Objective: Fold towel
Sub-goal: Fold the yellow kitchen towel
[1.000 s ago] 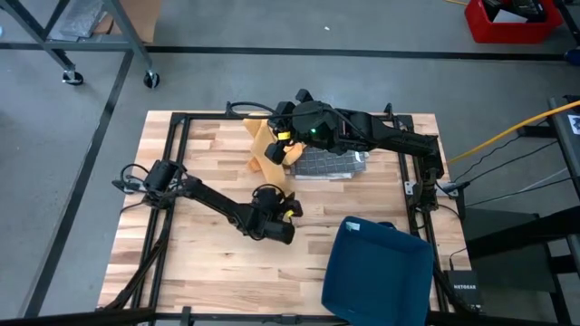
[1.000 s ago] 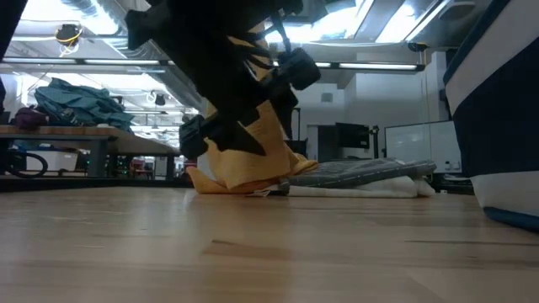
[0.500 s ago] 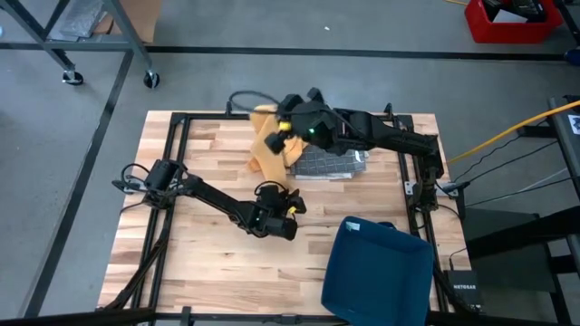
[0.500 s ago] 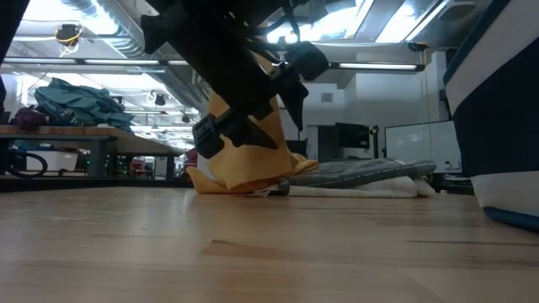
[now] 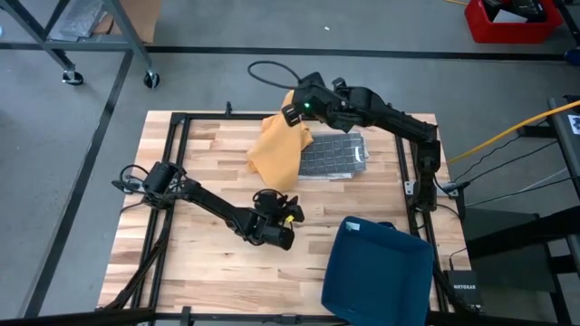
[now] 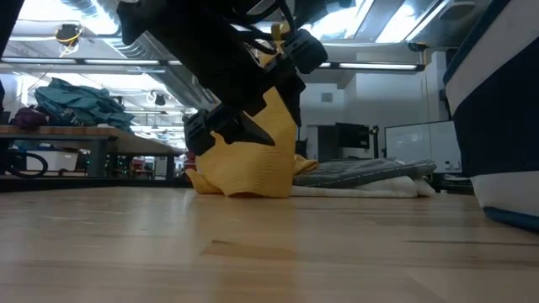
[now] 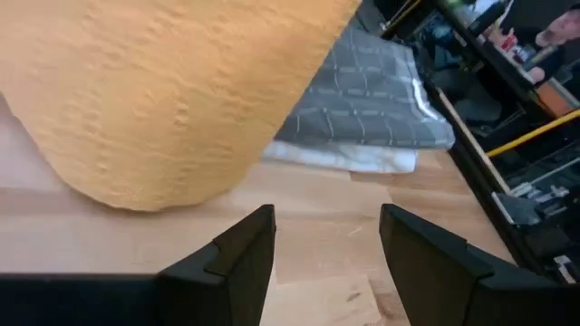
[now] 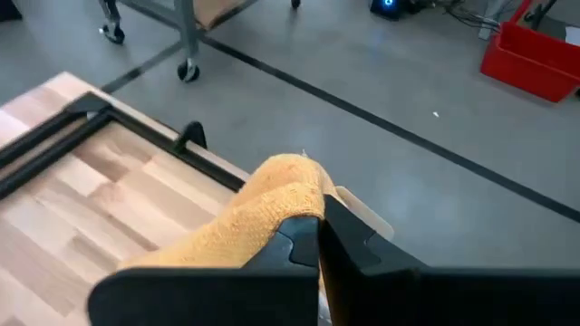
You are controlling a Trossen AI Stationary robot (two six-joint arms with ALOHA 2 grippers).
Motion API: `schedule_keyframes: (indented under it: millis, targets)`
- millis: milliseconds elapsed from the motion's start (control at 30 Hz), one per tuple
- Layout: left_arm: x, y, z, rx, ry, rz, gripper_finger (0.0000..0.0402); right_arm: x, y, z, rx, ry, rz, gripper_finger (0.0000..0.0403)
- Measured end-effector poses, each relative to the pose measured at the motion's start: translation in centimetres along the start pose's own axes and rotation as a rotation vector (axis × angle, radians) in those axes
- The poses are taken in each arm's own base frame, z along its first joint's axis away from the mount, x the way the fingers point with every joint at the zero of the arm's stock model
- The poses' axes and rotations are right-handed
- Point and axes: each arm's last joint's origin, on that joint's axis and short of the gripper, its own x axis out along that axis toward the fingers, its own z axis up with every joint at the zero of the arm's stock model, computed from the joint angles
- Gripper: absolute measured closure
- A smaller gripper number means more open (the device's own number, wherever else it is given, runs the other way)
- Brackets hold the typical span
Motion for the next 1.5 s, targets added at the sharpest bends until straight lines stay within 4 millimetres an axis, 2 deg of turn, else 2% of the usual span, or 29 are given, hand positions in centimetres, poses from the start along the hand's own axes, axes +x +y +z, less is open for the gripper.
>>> schedule_keyframes:
  millis: [100, 233, 433, 567, 967, 1333, 1500]
  targets:
    - [0.7, 0.0, 0.5, 0.033, -0.063, 0.013, 0.021, 0.3, 0.5, 0.2, 0.02, -0.028, 0.016, 0.0402]
    - [2.5, 0.2, 1.6, 0.084, -0.105, 0.054, 0.021, 0.5, 1.2, 0.5, 0.028, -0.045, 0.077, 0.0402]
    - [5.2, 0.1, 2.9, 0.106, -0.02, 0.078, 0.021, 1.2, 1.9, 0.2, 0.02, -0.015, 0.138, 0.0392]
    - [6.0, -0.6, 3.5, 0.028, -0.012, 0.038, 0.021, 1.7, 2.1, 0.0, -0.014, -0.007, 0.132, 0.0382]
    - [6.4, -0.8, 3.8, -0.128, -0.02, 0.022, 0.021, 2.2, 2.5, -0.3, -0.048, 0.003, 0.136, 0.039]
    - [4.8, 0.3, 2.5, -0.01, 0.024, 0.085, 0.021, 2.1, 2.6, -0.3, -0.08, 0.014, 0.16, 0.0388]
    - [4.7, 0.8, 2.4, 0.028, 0.064, 0.113, 0.021, 2.1, 2.6, -0.3, -0.078, 0.019, 0.177, 0.0388]
